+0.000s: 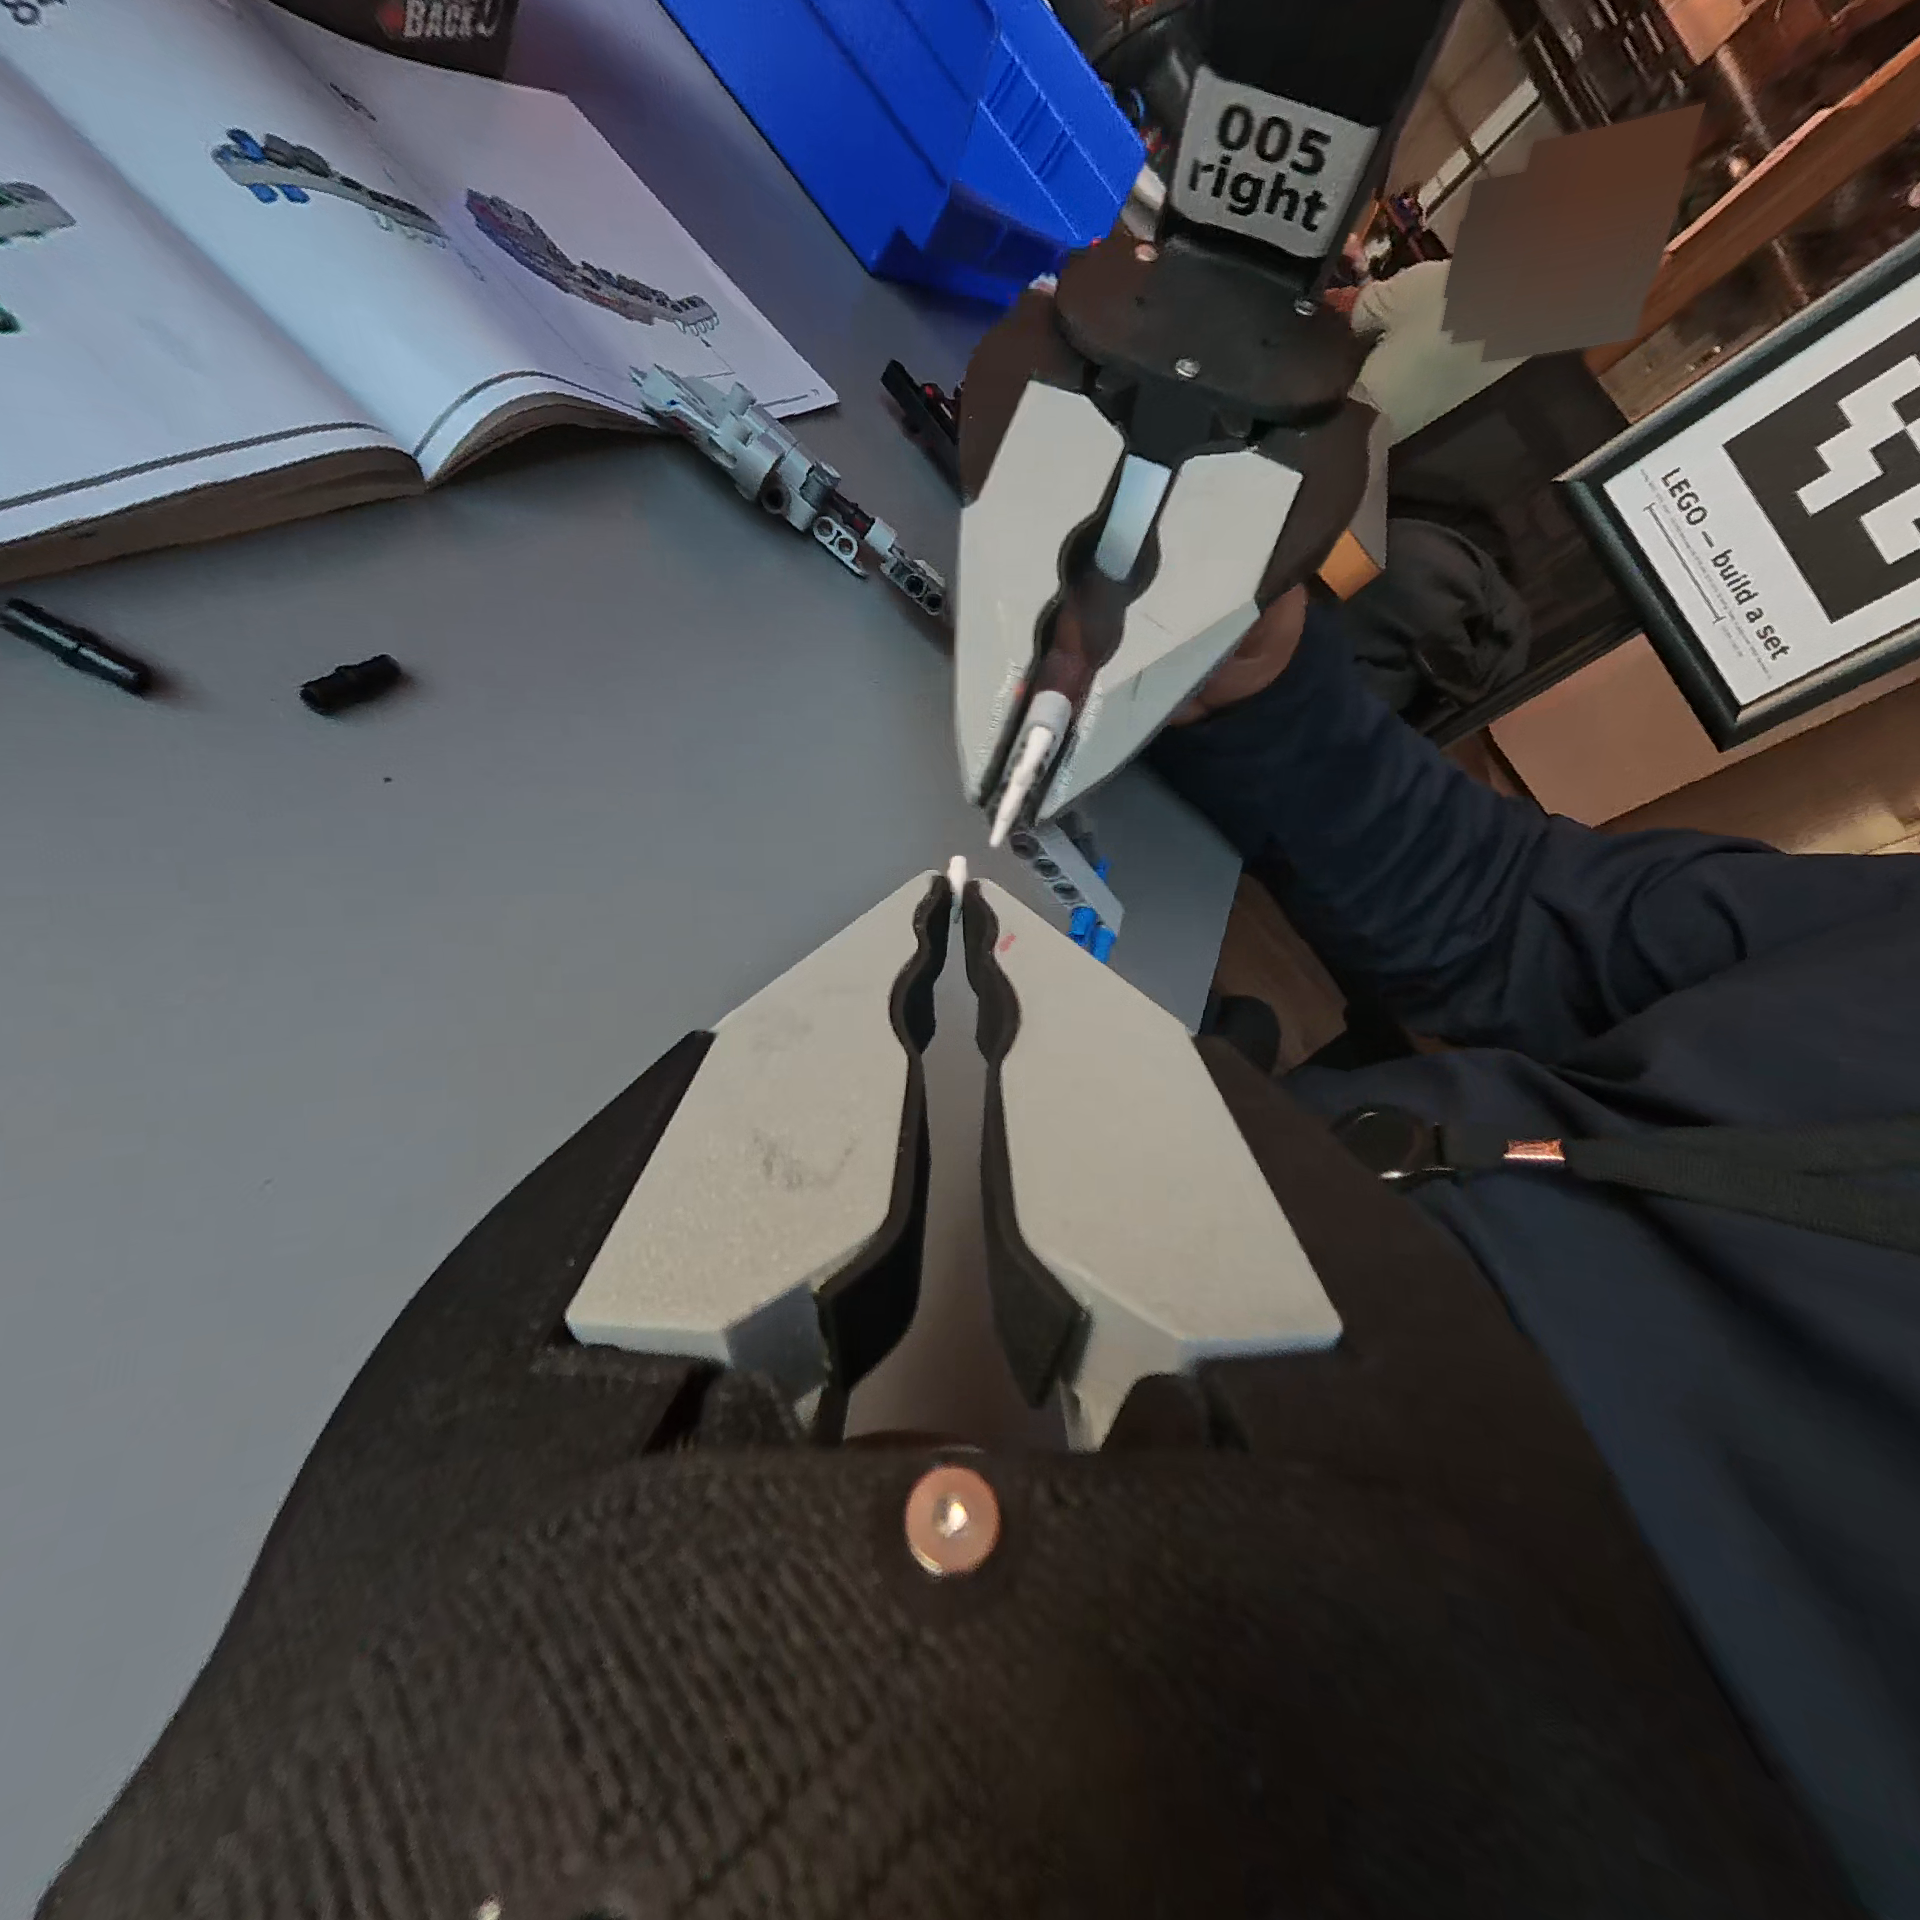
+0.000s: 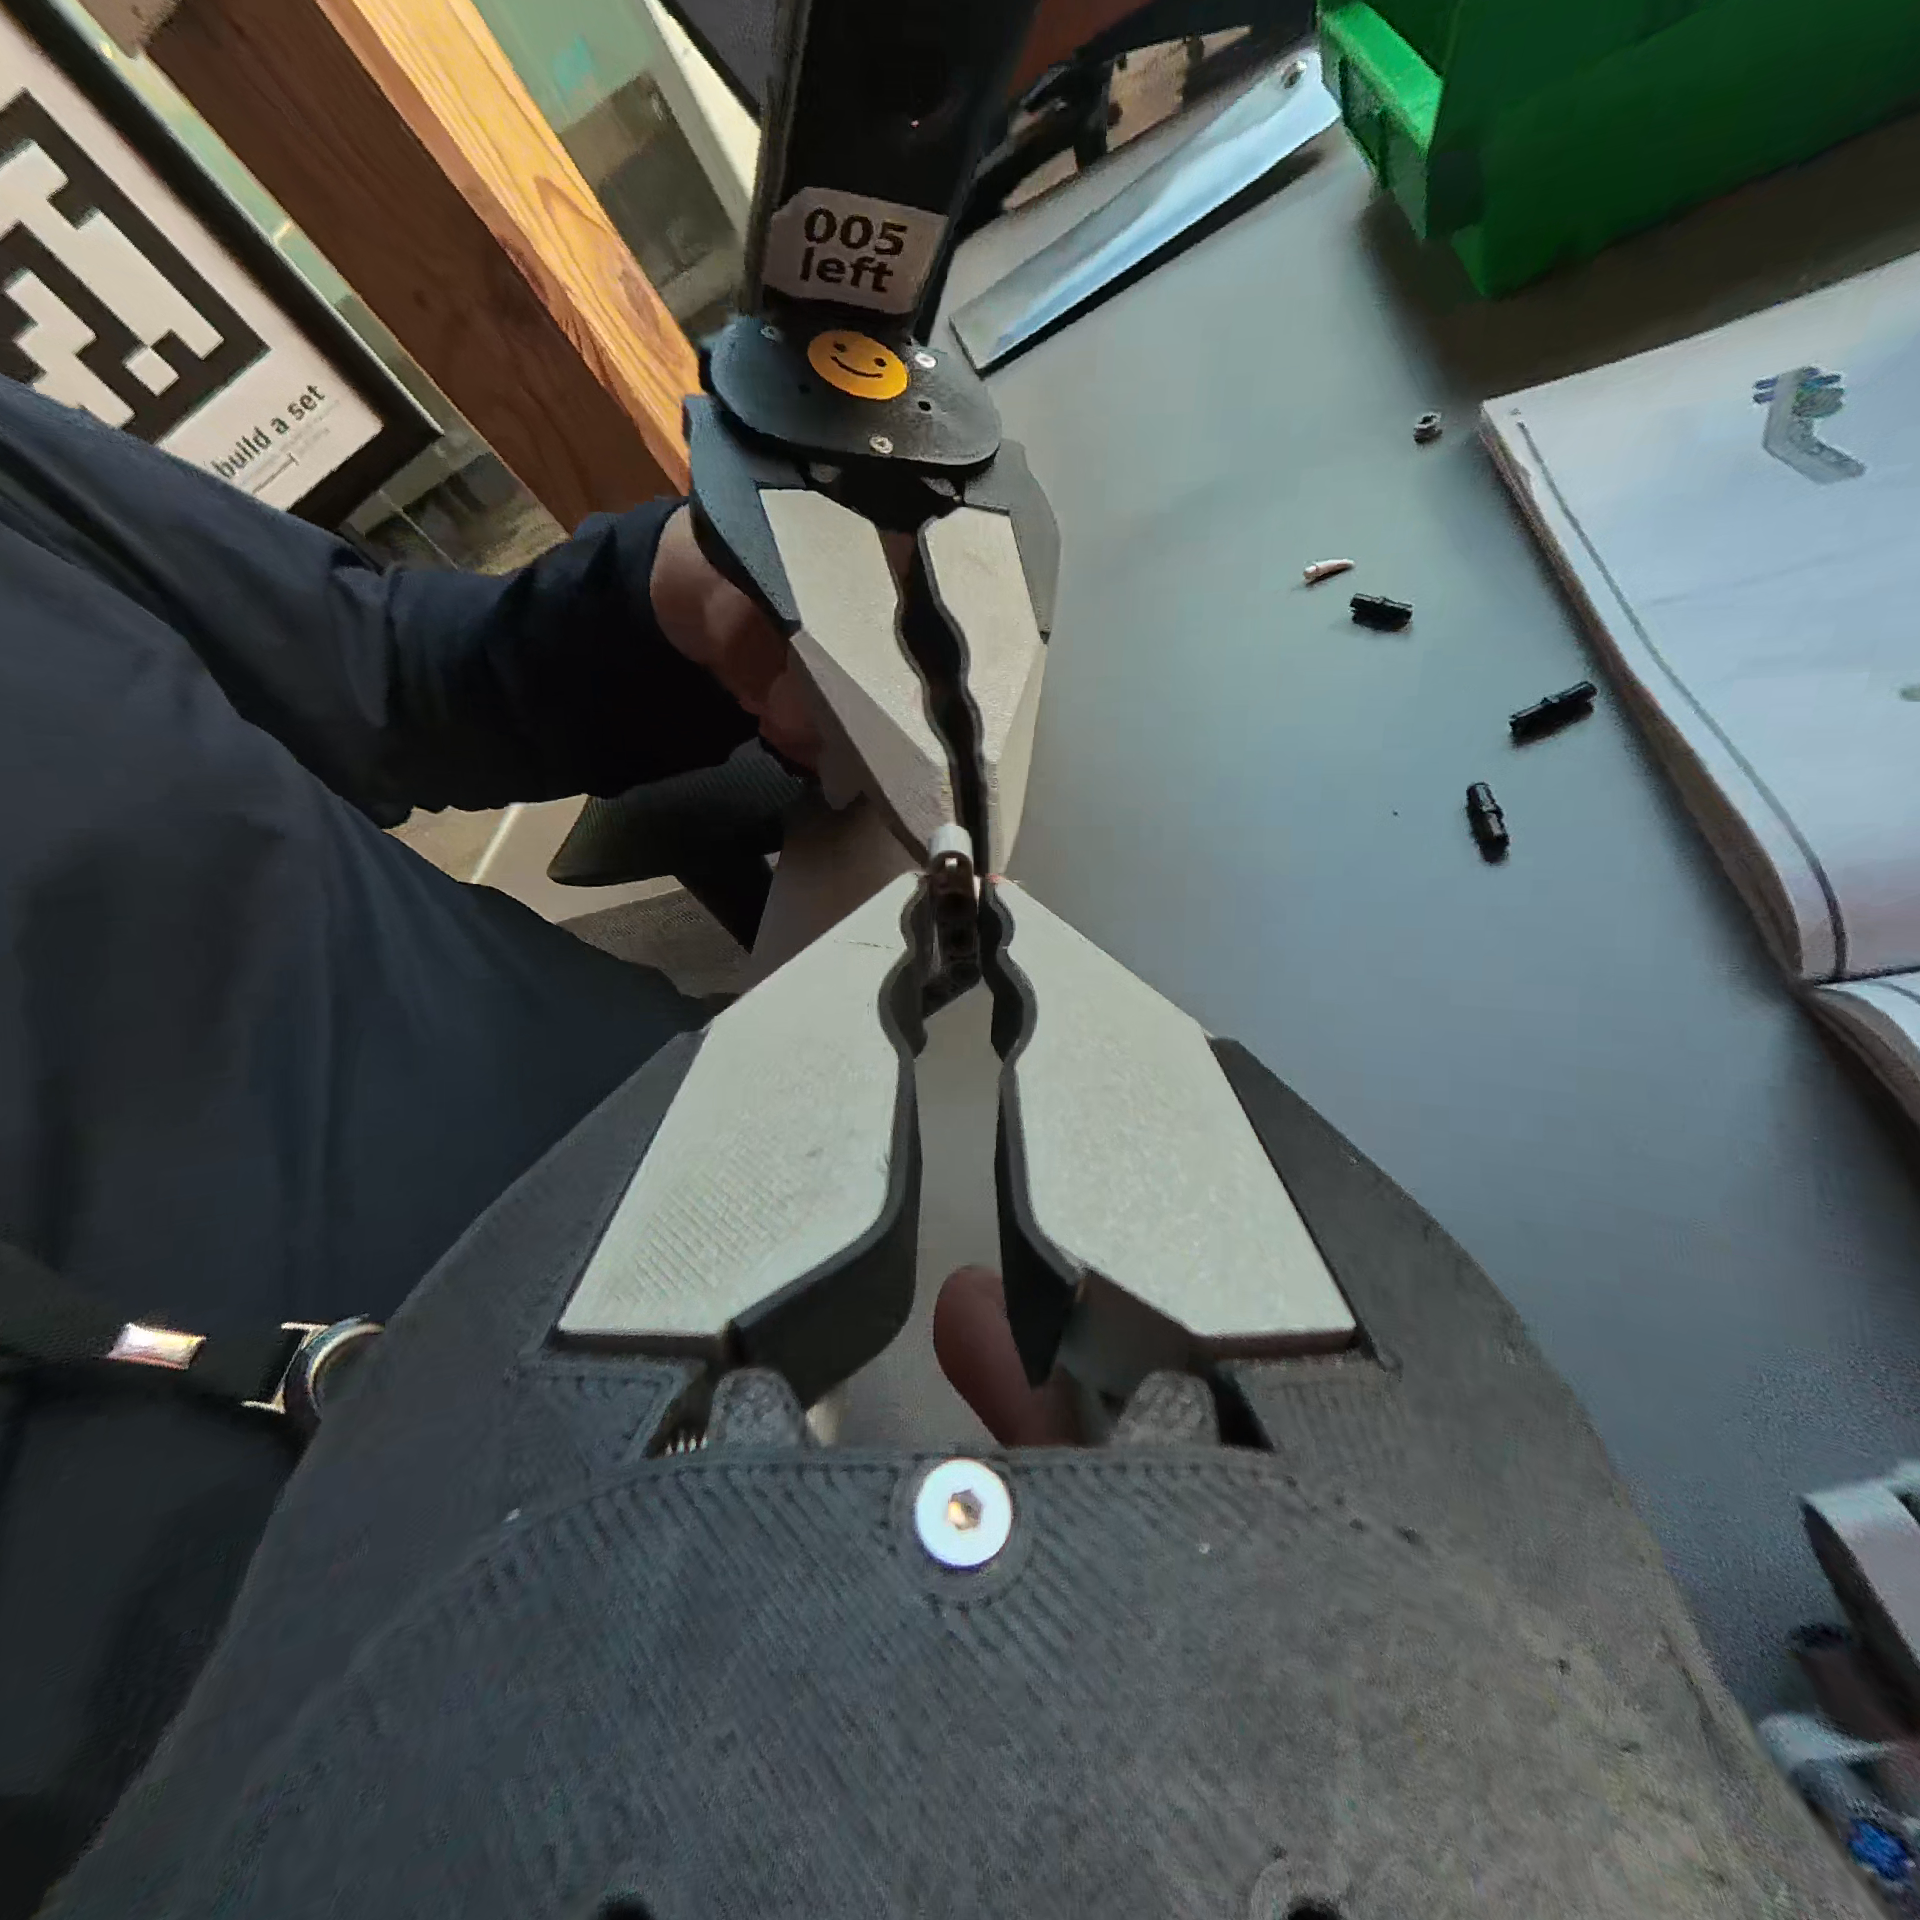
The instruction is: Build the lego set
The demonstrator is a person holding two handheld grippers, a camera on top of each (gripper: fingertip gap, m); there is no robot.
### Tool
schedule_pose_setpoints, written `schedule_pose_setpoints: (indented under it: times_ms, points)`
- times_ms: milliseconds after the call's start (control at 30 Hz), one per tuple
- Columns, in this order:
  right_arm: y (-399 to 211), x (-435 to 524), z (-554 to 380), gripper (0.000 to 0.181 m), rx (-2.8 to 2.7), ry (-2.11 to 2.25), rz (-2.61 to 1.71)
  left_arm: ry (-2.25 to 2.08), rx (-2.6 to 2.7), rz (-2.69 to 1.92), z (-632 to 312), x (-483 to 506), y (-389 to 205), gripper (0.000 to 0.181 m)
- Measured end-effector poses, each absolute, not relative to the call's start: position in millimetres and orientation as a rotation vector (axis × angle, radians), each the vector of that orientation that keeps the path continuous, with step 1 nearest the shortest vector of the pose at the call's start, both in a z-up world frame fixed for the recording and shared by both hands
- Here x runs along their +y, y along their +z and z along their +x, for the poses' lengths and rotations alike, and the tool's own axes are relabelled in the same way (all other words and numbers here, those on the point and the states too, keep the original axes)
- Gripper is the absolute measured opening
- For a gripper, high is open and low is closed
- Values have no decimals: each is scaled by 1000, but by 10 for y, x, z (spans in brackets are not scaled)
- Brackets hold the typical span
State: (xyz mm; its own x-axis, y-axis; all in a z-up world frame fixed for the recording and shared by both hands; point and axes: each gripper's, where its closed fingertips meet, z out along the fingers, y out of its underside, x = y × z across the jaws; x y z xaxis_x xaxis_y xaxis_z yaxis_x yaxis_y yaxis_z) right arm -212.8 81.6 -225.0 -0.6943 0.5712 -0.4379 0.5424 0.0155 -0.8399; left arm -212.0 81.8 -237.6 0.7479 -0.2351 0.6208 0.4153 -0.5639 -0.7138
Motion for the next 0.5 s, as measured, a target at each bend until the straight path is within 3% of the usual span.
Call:
schedule_pose_setpoints:
  times_ms: [233,367,500]
  points:
    - [-2467,1027,-1994,19,-2269,1695,-1324,-807,-128,-2032,-2186,717,-2422,0]
    - [-2472,1125,-1923,5,-2232,1663,-1339,-795,-108,-2048,-2171,712,-2441,0]
    - [-2518,1168,-1877,24,-2286,1592,-1395,-800,-107,-2043,-2170,709,-2434,0]
